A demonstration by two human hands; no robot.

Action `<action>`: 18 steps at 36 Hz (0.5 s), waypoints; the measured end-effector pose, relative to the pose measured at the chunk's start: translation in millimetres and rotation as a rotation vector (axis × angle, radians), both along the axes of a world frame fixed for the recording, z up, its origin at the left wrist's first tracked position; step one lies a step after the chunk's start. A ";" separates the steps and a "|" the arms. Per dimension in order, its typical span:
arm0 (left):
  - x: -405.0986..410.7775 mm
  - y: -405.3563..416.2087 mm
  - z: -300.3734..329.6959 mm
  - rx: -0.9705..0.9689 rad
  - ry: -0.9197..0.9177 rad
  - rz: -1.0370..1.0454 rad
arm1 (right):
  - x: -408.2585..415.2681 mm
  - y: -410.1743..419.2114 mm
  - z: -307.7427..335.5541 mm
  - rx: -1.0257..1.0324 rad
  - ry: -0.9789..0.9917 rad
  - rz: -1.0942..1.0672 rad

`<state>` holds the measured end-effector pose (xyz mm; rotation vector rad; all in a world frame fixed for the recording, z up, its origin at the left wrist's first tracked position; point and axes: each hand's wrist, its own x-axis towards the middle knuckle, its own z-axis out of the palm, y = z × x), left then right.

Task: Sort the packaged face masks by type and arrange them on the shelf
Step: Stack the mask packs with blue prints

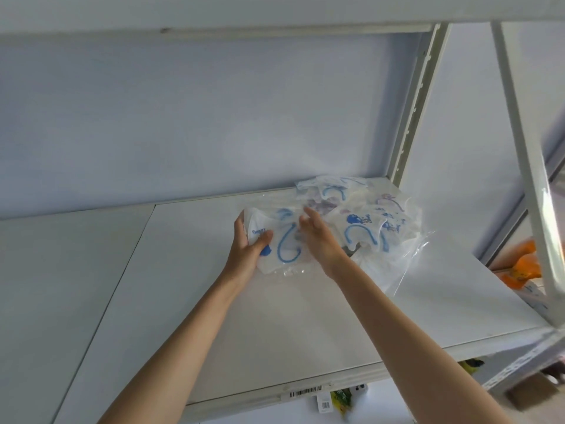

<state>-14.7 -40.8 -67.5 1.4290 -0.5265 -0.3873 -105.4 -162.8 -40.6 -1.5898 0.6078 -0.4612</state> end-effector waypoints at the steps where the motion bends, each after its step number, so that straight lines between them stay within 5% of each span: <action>1: 0.8 0.5 0.7 0.004 -0.011 0.018 | -1.7 -8.8 0.9 -0.066 -0.006 -0.075; 5: 7.0 5.7 -0.5 0.011 -0.025 0.076 | -29.3 -55.9 -3.0 -0.757 0.341 -0.518; 10: 7.3 8.5 -3.3 0.034 -0.034 0.057 | -63.2 -89.2 -13.3 -0.960 0.891 -0.491; 18: 8.0 6.0 -2.1 0.046 -0.031 0.061 | -64.0 -100.0 -16.3 -0.918 0.686 -0.508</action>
